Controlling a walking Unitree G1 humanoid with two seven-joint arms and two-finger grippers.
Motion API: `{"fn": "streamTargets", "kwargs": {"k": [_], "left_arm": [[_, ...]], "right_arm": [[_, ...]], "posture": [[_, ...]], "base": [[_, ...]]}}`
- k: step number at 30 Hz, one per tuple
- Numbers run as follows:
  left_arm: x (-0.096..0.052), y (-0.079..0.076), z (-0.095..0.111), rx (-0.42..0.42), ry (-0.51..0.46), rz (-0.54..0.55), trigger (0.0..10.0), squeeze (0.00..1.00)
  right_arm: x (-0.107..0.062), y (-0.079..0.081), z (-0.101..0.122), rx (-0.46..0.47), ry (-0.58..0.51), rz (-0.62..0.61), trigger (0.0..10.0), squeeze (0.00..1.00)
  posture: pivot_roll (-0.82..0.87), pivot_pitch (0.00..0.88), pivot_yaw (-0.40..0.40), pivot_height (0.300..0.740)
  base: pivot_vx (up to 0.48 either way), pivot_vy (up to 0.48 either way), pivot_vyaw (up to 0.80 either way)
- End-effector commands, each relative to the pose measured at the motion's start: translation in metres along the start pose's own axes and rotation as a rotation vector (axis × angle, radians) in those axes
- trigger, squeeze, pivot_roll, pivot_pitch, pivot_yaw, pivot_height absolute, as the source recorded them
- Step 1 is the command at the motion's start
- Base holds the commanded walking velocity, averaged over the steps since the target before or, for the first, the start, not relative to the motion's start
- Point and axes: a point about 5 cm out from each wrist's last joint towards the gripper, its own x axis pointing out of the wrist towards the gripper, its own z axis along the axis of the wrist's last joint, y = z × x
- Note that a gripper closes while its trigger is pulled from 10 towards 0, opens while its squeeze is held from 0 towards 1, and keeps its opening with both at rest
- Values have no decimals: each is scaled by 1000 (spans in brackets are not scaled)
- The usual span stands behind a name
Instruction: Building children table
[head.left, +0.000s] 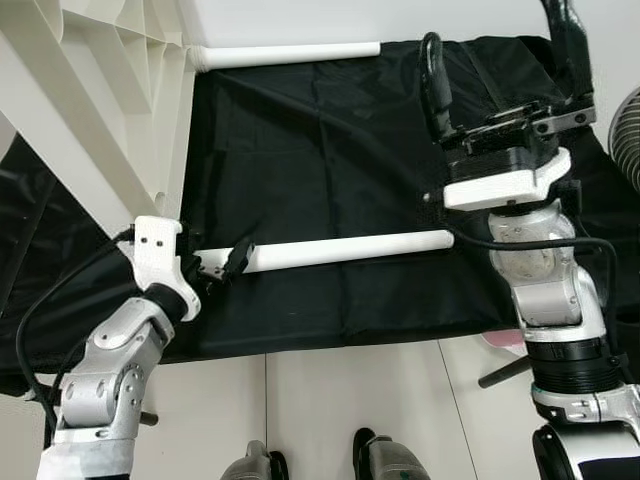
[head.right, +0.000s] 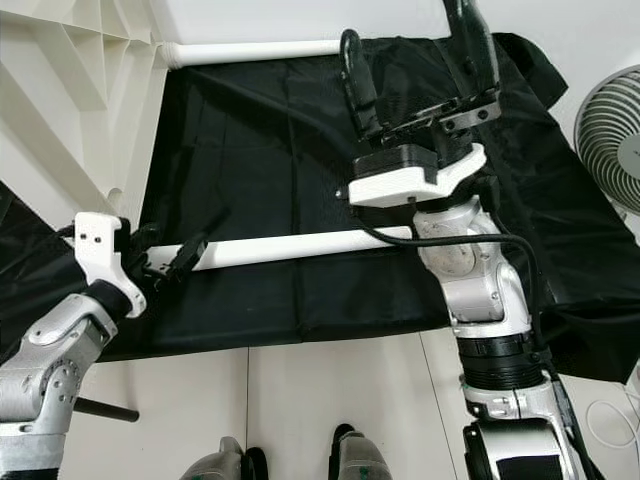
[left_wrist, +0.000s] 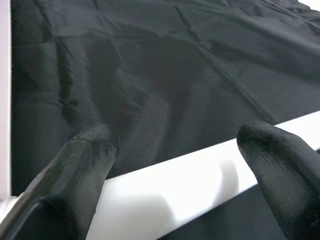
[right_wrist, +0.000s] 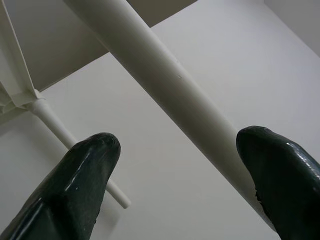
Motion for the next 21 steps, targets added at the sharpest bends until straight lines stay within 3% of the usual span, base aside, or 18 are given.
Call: {"fn": "streamTargets", "kwargs": {"k": [1,7,21], "left_arm": [[2,1,-5,0,17,-21,10000,0],[9,2,-5,4,11,-27,10000,0],[24,0,-9,4,-7,-41,10000,0]], "right_arm": [[8,-1,6,-22,-73,-11,10000,0],[16,-2,8,-38,-133,-14,10000,0],[54,-15,10,78,-234,78,10000,0]], "posture": [[-28,146,118,740],[-37,137,112,740],[-66,108,89,740]], "base": [[0,0,0],[0,0,0],[0,0,0]]}}
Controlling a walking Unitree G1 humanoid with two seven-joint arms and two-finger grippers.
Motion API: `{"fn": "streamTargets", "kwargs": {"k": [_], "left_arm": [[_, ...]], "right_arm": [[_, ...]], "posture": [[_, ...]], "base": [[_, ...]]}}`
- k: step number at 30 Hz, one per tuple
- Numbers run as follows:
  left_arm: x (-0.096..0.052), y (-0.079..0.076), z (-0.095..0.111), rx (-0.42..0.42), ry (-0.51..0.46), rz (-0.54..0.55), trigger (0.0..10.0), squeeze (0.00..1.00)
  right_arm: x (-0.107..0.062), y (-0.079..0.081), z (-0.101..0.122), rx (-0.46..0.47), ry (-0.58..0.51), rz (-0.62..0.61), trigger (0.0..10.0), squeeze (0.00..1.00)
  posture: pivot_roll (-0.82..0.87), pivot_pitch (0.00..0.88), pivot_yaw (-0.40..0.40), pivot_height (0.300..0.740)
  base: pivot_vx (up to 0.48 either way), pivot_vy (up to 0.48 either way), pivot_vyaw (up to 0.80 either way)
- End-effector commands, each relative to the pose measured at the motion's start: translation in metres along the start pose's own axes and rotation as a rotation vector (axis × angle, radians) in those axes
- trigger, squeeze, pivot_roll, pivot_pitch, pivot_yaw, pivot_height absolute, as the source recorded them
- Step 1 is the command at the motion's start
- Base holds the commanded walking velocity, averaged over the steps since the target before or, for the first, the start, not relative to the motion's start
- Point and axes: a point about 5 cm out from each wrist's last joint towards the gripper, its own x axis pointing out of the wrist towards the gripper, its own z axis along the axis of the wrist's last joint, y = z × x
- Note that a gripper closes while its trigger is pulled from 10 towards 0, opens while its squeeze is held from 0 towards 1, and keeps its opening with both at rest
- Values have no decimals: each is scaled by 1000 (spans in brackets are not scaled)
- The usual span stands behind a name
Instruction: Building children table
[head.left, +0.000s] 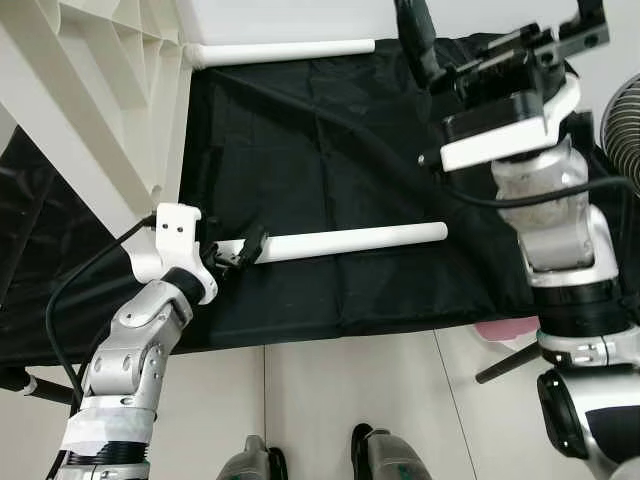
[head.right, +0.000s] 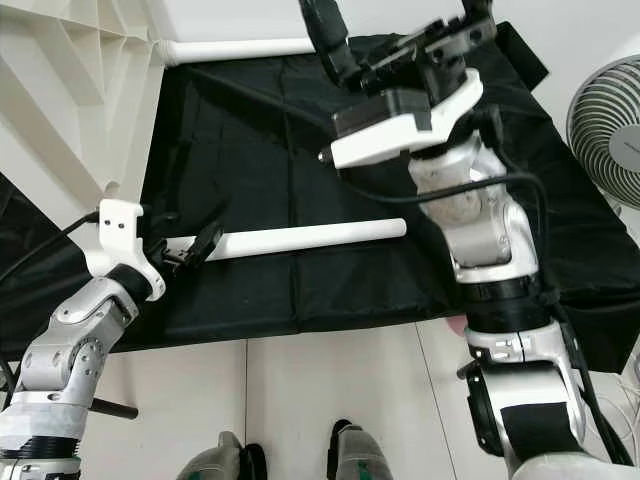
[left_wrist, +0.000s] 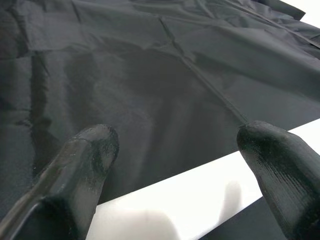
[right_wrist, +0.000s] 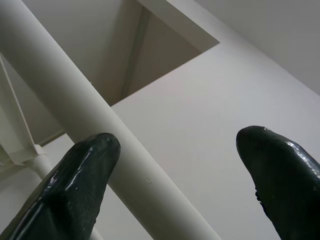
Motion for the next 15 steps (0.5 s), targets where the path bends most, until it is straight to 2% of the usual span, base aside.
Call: {"fn": "streamTargets", "kwargs": {"k": [1,7,9,11,15], "left_arm": [[0,2,-7,2,27,-11,10000,0],[2,2,-7,4,24,-14,10000,0],[5,2,-7,4,21,-23,10000,0],[5,2,-7,4,21,-23,10000,0],[10,1,-8,0,13,-39,10000,0]], "right_arm": [[7,-2,3,30,-34,26,10000,0],[16,-10,3,42,-49,46,10000,0],[21,-8,3,97,-50,135,10000,0],[21,-8,3,97,-50,135,10000,0],[29,-8,2,106,-68,277,10000,0]], "posture": [[-68,107,89,740],[-80,102,91,740],[-88,99,91,740],[-88,99,91,740],[-106,98,100,740]], "base": [[0,0,0],[0,0,0],[0,0,0],[0,0,0],[0,0,0]]}}
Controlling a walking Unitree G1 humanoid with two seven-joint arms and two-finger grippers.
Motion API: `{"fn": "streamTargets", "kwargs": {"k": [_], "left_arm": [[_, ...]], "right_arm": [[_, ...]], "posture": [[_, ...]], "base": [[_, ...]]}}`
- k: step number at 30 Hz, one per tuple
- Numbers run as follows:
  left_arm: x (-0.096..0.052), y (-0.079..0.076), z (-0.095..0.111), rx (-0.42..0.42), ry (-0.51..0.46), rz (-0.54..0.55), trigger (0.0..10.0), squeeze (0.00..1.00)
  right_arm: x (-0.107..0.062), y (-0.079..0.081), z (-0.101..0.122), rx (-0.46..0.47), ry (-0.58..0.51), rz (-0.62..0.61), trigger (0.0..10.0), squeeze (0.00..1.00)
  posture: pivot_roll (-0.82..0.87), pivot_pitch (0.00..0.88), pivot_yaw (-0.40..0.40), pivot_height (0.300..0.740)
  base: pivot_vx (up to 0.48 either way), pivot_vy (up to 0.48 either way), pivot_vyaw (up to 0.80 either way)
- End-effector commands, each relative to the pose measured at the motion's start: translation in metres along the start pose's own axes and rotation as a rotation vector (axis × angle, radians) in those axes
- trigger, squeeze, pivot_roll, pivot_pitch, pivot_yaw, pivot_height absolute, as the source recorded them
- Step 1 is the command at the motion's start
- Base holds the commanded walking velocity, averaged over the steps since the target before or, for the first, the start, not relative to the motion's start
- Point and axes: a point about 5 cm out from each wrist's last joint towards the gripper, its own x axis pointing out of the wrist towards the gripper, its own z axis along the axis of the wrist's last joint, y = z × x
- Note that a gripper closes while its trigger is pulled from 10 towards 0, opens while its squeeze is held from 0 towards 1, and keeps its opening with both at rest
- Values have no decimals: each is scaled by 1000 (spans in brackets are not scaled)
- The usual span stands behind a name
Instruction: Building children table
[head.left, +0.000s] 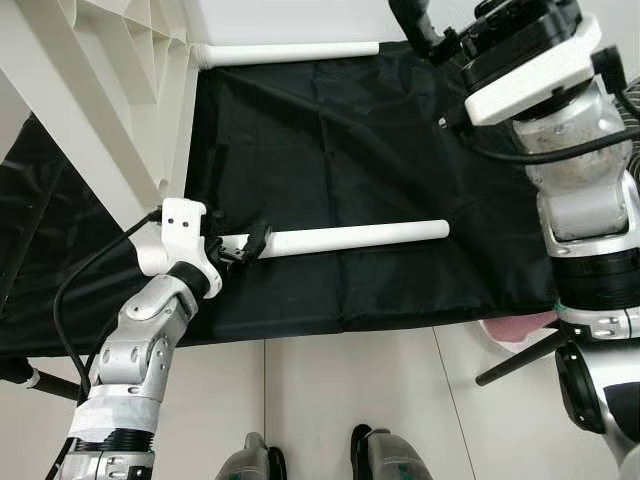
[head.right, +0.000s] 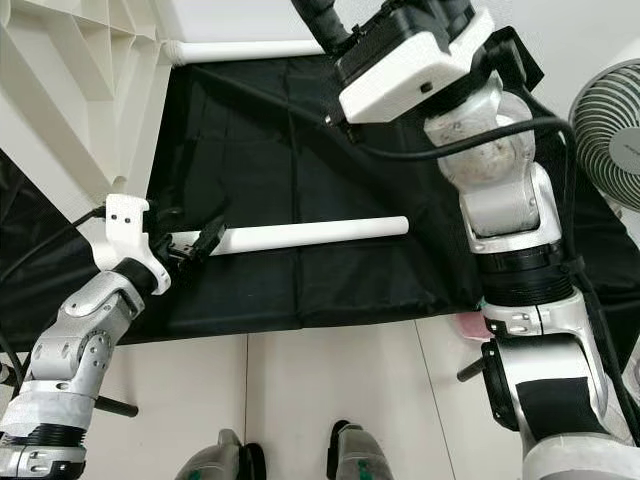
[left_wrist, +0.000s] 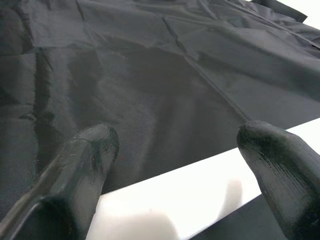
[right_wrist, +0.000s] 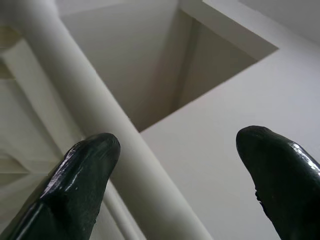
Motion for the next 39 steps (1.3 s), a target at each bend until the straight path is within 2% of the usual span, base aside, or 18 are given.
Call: {"fn": "streamTargets", "kwargs": {"k": [1,3,5,10,12,15,17,19,20,22,25,31,36,39], "left_arm": [[0,-1,-3,9,9,-35,10000,0],[0,-1,-3,9,9,-35,10000,0],[2,-3,-3,10,7,-43,10000,0],[3,-3,-3,11,3,-46,10000,0],[3,-3,-3,11,2,-47,10000,0],[3,-3,-3,11,2,-46,10000,0],[3,-2,-3,12,-1,-43,10000,0],[3,-2,-3,12,-1,-43,10000,0],[3,-2,-3,14,-3,-41,10000,0],[3,-2,-3,14,-3,-41,10000,0],[1,-2,-3,13,-9,-32,10000,0],[0,-2,-4,9,-11,-27,10000,0],[-1,-2,-5,-15,-9,-15,10000,0],[-2,-3,-7,-47,4,-9,10000,0]], "right_arm": [[8,-4,5,-11,-39,50,10000,0],[8,-4,5,-11,-39,50,10000,0],[16,-10,1,11,-23,123,10000,0],[29,-19,-3,34,-5,216,10000,0],[32,-20,-4,13,1,251,10000,0],[34,-20,-7,13,21,290,10000,0],[38,-19,-14,31,60,384,10000,0],[38,-19,-14,31,60,384,10000,0],[39,-17,-16,54,78,439,10000,0],[39,-17,-16,54,78,439,10000,0],[39,-16,-18,103,77,511,10000,0],[41,-16,-21,126,90,556,10000,0],[56,-15,-29,148,182,548,10000,0],[60,-15,-29,150,199,545,10000,0]], "posture": [[-106,98,100,740],[-106,98,100,740],[-111,98,100,740],[-110,98,99,740],[-110,98,99,740],[-108,97,98,740],[-104,98,93,740],[-104,98,93,740],[-101,99,90,740],[-101,99,90,740],[-96,101,79,740],[-95,103,76,740],[-97,103,73,740],[-98,103,71,740]], "base": [[0,0,0],[0,0,0],[0,0,0],[0,0,0],[0,0,0],[0,0,0],[0,0,0],[0,0,0],[0,0,0],[0,0,0],[0,0,0],[0,0,0],[0,0,0],[0,0,0]]}}
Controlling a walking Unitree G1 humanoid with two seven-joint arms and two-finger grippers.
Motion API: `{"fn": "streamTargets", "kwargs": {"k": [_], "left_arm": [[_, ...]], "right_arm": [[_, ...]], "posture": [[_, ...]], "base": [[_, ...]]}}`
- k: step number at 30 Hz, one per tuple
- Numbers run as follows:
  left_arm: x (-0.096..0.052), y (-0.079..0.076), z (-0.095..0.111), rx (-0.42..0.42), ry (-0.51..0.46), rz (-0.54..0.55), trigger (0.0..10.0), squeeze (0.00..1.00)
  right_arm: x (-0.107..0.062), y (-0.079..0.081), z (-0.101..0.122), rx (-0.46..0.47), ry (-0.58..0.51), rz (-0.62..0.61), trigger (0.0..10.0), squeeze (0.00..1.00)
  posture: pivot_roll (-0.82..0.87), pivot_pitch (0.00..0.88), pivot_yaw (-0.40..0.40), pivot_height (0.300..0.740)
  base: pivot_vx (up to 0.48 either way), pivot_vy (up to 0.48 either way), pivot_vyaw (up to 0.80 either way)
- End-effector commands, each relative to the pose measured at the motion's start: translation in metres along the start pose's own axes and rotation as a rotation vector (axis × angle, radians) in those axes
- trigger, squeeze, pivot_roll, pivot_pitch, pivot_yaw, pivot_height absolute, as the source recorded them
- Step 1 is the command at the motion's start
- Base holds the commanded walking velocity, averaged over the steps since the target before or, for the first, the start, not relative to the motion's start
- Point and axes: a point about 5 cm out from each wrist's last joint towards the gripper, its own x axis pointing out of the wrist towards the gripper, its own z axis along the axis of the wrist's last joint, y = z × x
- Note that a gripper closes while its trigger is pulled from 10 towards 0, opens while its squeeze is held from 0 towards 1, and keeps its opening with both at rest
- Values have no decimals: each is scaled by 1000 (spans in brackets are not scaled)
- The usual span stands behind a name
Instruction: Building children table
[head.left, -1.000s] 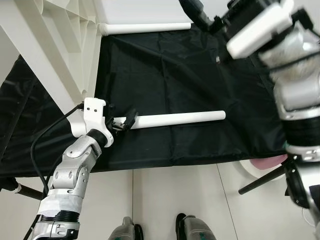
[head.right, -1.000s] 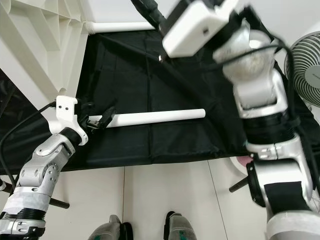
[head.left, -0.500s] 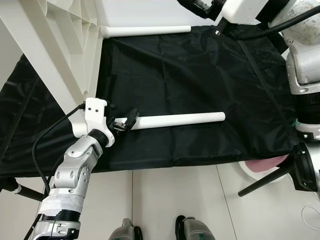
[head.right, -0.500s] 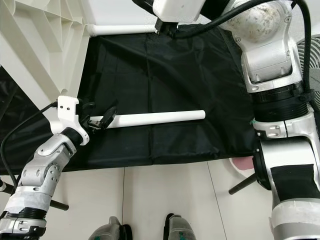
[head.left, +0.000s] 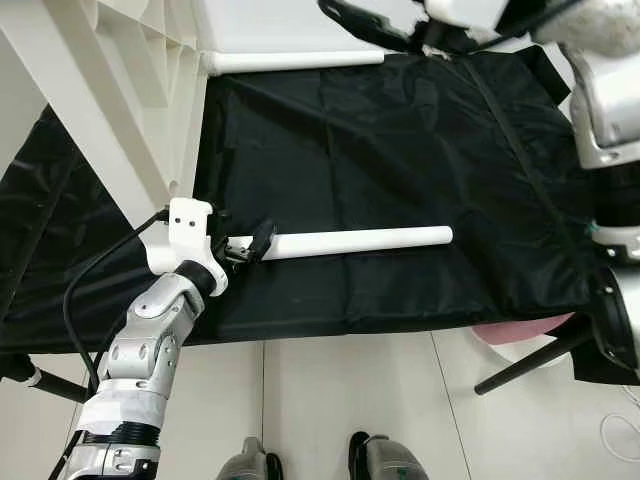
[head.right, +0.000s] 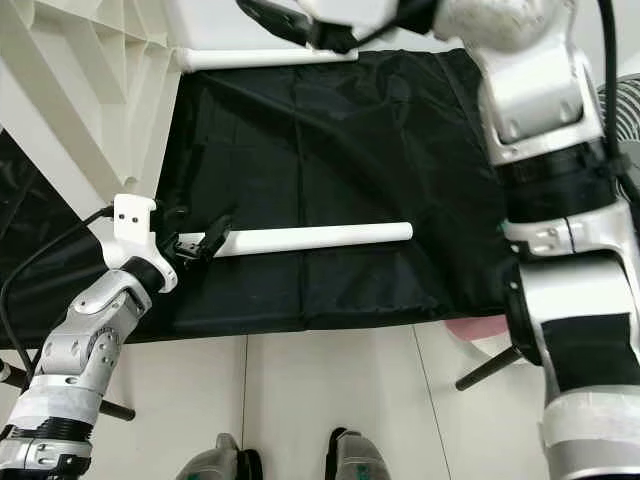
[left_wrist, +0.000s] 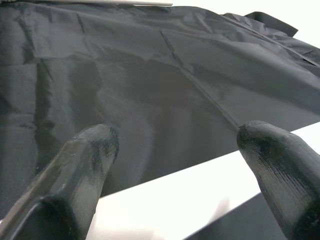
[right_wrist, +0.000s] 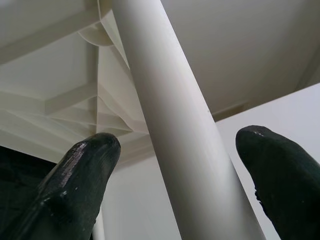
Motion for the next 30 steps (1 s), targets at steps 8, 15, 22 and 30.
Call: {"fn": "streamTargets", "kwargs": {"k": [8,15,22,30], "left_arm": [[-11,5,-21,-61,124,116,10000,0],[-18,13,-29,-193,202,290,10000,0],[-22,19,-29,-315,216,410,10000,0],[-29,37,-26,-682,112,722,10000,0]], "right_arm": [[8,-6,5,-13,47,22,0,0],[6,3,-2,-63,148,104,0,0],[2,12,-7,-82,192,161,0,0],[-1,14,-8,-77,205,159,0,0]], "posture": [[-97,106,70,740],[-94,117,74,740],[-98,126,75,740],[-101,133,75,740]], "base": [[0,0,0],[0,0,0],[0,0,0],[0,0,0]]}}
